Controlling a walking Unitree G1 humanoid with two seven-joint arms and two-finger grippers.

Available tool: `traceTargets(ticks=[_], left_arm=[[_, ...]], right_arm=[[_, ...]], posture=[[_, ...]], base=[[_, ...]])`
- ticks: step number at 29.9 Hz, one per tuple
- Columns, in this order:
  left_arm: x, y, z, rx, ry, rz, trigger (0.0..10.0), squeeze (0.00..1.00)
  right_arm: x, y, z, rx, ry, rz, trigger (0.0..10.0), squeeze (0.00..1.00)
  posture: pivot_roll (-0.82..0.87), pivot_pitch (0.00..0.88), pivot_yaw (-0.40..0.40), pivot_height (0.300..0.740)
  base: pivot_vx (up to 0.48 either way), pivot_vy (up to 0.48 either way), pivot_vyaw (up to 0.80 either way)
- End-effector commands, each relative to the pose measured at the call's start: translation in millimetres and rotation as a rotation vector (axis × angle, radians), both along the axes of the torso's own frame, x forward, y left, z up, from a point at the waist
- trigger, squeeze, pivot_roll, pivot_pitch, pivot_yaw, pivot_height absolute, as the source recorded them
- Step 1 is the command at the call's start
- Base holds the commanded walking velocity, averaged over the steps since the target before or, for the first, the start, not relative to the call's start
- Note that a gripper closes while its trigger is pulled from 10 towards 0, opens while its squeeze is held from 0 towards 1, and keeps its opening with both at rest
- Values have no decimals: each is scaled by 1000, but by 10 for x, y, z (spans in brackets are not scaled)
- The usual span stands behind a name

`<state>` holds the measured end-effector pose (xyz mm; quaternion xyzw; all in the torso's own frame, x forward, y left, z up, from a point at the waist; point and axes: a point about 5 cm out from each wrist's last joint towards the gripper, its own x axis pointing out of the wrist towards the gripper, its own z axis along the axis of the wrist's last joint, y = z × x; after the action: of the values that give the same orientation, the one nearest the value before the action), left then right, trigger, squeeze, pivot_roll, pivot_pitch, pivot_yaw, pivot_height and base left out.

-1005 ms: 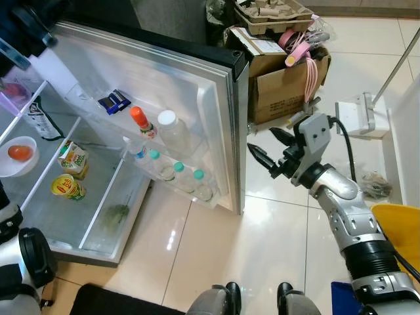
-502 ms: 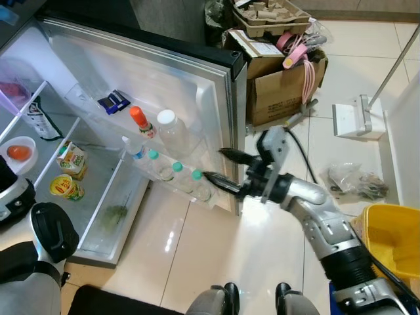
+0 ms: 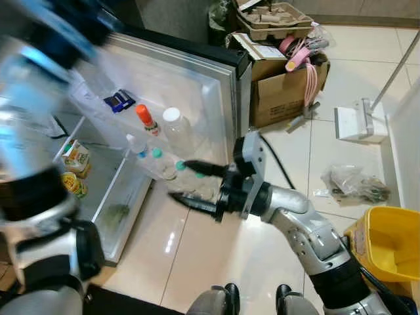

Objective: Restocking fridge

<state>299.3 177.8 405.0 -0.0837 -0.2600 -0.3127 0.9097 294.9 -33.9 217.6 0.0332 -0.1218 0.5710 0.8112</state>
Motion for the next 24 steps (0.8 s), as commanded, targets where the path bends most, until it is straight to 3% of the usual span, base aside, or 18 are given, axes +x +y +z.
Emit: traceTargets(ticks=[1,3,4,5,7,10,11,12,13,17,24], left_arm=[[10,-68,-4,21,-30,48,10000,0],[10,-68,-4,21,-30,48,10000,0],[70,-138,-64,48,-6,74,10000,0],[193,-272,-202,93,40,122,10000,0],[193,-272,-202,93,40,122,10000,0],[219,-511,-334,142,45,76,10000,0],[206,-603,-376,163,40,52,10000,0],[206,-603,-376,163,40,52,10000,0],[187,-757,-443,199,22,29,10000,0],[231,-976,-497,213,14,50,10000,0],[120,-1247,-501,192,-44,-42,10000,0]], right_arm=[[102,-144,-23,-3,-8,-114,10000,0],[102,-144,-23,-3,-8,-114,10000,0],[181,-295,-10,3,-11,-208,10000,0],[316,-699,0,8,-19,-424,10000,0],[316,-699,0,8,-19,-424,10000,0],[373,-1130,-10,4,-26,-632,10000,0],[378,-1235,-21,-6,-33,-686,10000,0],[378,-1235,-21,-6,-33,-686,10000,0],[384,-1394,-39,-8,-39,-767,10000,0],[384,-1533,-64,10,-32,-841,10000,0],[351,-1590,-149,4,-22,-886,10000,0]], posture=[[-46,266,104,737],[-46,266,104,737],[-51,266,105,737],[-57,265,109,737],[-57,265,109,737],[-65,261,117,737],[-66,260,118,737],[-66,260,118,737],[-64,258,118,737],[-63,255,121,737],[-67,260,129,737]], base=[[0,0,0],[0,0,0],[0,0,0],[0,0,0],[0,0,0],[0,0,0],[0,0,0],[0,0,0],[0,0,0],[0,0,0],[0,0,0]])
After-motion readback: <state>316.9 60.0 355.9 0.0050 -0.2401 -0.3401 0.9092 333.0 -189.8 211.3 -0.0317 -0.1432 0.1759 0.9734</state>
